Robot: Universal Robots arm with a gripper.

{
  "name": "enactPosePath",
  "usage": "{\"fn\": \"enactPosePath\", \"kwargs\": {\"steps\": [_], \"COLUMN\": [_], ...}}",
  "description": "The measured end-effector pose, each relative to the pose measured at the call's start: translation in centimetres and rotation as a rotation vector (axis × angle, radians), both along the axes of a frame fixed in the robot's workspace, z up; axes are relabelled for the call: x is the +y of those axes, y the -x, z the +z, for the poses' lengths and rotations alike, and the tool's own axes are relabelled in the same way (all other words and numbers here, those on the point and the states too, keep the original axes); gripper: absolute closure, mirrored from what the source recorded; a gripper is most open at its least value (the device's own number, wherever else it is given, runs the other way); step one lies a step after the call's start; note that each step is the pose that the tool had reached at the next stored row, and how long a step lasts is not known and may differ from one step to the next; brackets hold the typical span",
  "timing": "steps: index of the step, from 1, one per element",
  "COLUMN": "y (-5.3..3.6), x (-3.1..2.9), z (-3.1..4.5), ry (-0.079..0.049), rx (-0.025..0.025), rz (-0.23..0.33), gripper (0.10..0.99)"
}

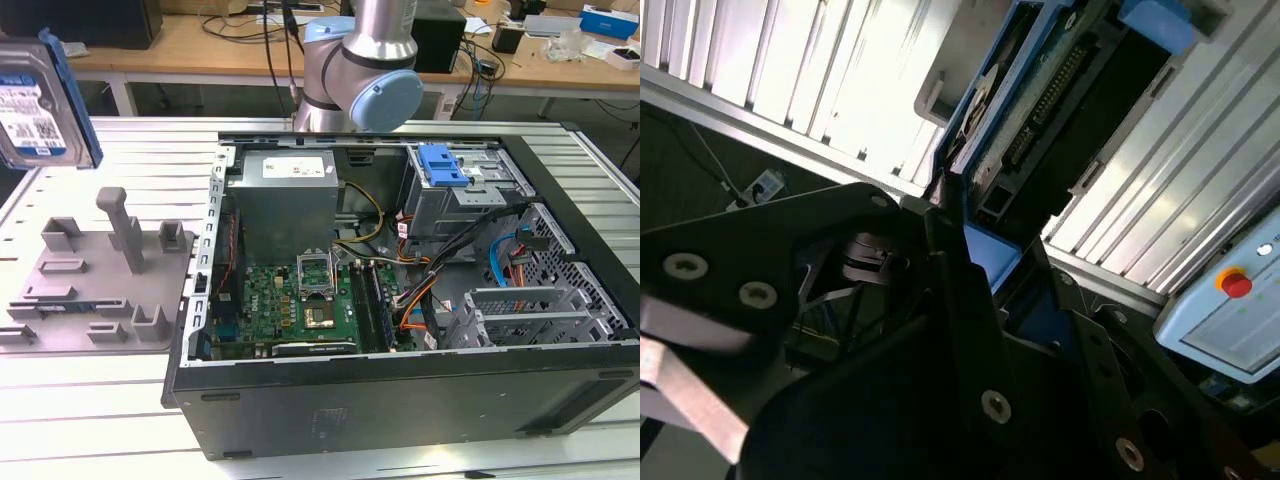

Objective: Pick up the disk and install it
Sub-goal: 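Pick up the disk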

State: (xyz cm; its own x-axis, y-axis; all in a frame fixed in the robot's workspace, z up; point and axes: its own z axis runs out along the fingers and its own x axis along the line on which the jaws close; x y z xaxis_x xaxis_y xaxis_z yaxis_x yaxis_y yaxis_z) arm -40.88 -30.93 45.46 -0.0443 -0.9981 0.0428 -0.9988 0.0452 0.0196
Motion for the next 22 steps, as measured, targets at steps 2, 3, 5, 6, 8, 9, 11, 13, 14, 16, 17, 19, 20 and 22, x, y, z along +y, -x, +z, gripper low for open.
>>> {"fn": "enactPosePath", "kwargs": {"steps": [2,3,5,6,8,9,11,13,14,16,17,19,20,22], "y": [0.00,0.00,0.00,0.00,-0.01,0.00,0.00,-0.01,-0.07,-0.57,-0.82,-1.84,-2.17,-3.07], "x": [0.00,0.00,-0.01,-0.01,-0.03,-0.03,-0.03,-0.10,-0.30,-1.02,-1.36,-2.51,-2.82,-3.58], "z": [1.21,1.69,3.07,3.56,4.33,4.33,4.34,4.34,4.35,4.34,4.35,4.34,4.34,4.34], "ry": [0.000,0.000,0.000,0.000,0.000,0.000,0.000,0.000,0.002,0.004,0.005,0.005,0.005,0.006], "rx": [-0.0001,0.0000,-0.0001,-0.0001,0.0001,-0.0001,0.0001,0.0000,0.0002,0.0008,0.0016,0.0054,0.0071,0.0112], "rz": [0.000,0.000,0.000,0.000,0.000,0.000,0.000,0.000,0.000,0.000,0.000,0.000,0.000,0.000], "gripper": [0.718,0.718,0.718,0.718,0.718,0.718,0.718,0.718,0.718,0.718,0.718,0.718,0.718,0.718]}}
